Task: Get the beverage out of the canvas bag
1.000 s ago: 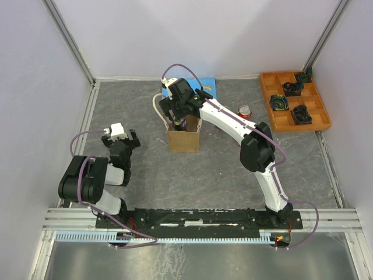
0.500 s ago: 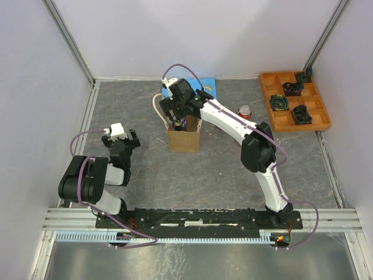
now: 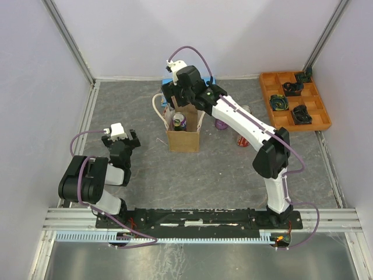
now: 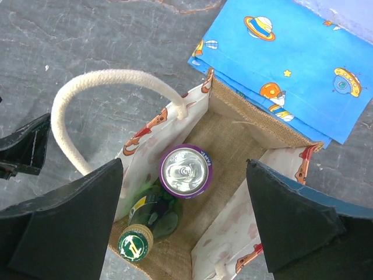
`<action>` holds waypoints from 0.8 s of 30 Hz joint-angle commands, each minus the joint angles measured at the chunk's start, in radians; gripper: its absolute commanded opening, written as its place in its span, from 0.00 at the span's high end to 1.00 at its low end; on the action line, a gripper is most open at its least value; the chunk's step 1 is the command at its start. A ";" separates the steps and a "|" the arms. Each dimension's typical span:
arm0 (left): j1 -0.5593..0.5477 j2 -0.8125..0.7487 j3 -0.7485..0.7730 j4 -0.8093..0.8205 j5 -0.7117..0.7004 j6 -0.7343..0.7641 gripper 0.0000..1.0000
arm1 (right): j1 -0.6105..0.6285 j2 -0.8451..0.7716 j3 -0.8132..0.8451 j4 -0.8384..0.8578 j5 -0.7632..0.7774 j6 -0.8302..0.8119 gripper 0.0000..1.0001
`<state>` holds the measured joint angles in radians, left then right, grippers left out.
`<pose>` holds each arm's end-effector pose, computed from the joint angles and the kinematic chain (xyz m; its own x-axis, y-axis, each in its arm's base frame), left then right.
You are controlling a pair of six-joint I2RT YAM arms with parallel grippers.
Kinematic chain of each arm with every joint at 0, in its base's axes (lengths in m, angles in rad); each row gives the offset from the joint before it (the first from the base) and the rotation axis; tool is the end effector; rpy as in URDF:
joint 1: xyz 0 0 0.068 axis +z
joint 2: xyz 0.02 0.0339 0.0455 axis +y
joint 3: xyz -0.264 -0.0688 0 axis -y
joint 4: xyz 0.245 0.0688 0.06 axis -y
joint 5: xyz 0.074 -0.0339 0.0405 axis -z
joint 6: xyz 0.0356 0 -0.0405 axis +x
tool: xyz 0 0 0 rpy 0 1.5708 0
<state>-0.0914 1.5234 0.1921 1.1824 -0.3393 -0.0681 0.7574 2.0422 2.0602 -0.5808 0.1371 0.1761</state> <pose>0.2304 -0.0092 0.1375 -0.1309 -0.0524 -0.9900 -0.2512 0.9678 -0.0180 0.3494 0.3236 0.3548 -0.4862 -0.2209 -0.8455 -0.5194 0.8511 0.0764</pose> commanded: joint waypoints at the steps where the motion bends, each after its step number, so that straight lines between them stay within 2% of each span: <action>1: -0.002 0.000 0.021 0.047 -0.021 0.036 0.01 | -0.008 0.010 0.037 0.024 0.044 -0.022 0.09; 5: -0.002 0.000 0.021 0.046 -0.021 0.036 0.01 | -0.022 0.054 0.059 0.005 0.020 -0.024 0.15; 11: -0.001 -0.001 0.021 0.047 -0.021 0.036 0.01 | -0.048 0.108 0.055 0.014 -0.017 0.006 0.17; 16: -0.002 0.000 0.021 0.047 -0.021 0.036 0.01 | -0.072 0.140 0.051 0.011 -0.071 0.033 0.17; 24: -0.002 0.000 0.021 0.047 -0.021 0.036 0.01 | -0.072 0.133 0.021 0.022 -0.181 0.041 0.10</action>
<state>-0.0914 1.5234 0.1921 1.1824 -0.3393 -0.0681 0.6785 2.1937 2.0769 -0.5884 0.0364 0.2050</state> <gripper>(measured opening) 0.993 0.889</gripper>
